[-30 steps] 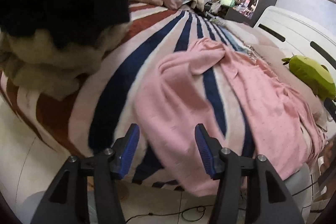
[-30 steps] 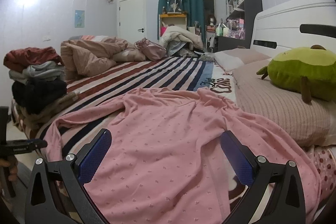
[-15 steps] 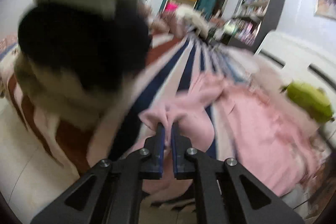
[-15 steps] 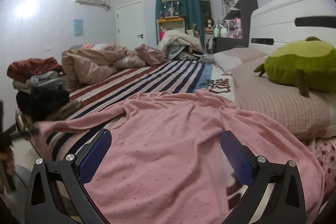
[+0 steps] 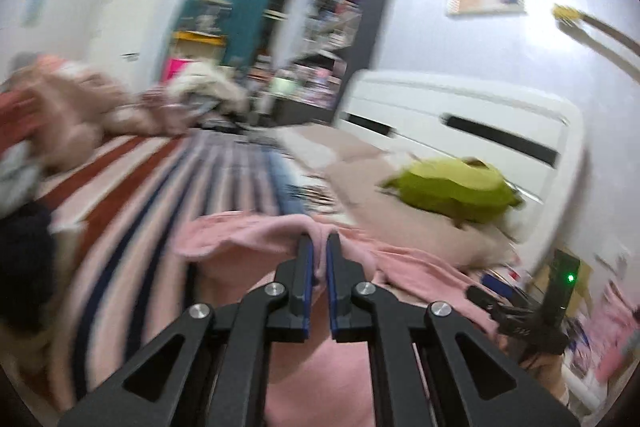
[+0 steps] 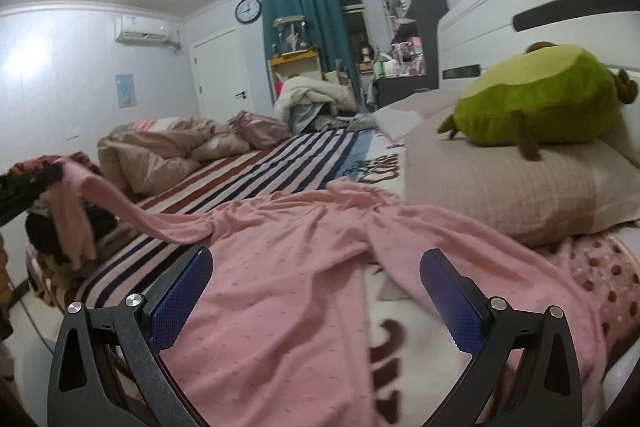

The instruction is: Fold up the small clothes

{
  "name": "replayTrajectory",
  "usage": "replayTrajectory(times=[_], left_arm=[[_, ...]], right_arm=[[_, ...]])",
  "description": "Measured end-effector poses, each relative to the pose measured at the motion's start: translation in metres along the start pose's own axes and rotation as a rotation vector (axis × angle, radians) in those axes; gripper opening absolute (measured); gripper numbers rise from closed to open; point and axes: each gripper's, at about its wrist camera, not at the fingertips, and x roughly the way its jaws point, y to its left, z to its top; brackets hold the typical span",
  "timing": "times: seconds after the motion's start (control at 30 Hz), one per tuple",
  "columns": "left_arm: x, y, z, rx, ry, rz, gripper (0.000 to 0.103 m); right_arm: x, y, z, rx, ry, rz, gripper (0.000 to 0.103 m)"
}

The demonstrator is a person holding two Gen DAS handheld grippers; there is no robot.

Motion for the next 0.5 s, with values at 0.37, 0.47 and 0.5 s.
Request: replayTrajectory(times=[0.37,0.47,0.5], left_arm=[[0.150,-0.060,-0.079,-0.084,0.434,-0.255,0.006],[0.134,-0.055,-0.088,-0.094,0.445,-0.239,0.020],[0.123,-0.049,-0.086,-0.095,0.425,-0.229,0.030]], right_arm=[[-0.039,-0.063,-0.006,0.033,0.009,-0.137,0.103],[-0.032,-0.059,-0.008,0.034,0.030,-0.094,0.103],[-0.030,-0.055,-0.009,0.026,0.037,-0.074,0.103]])
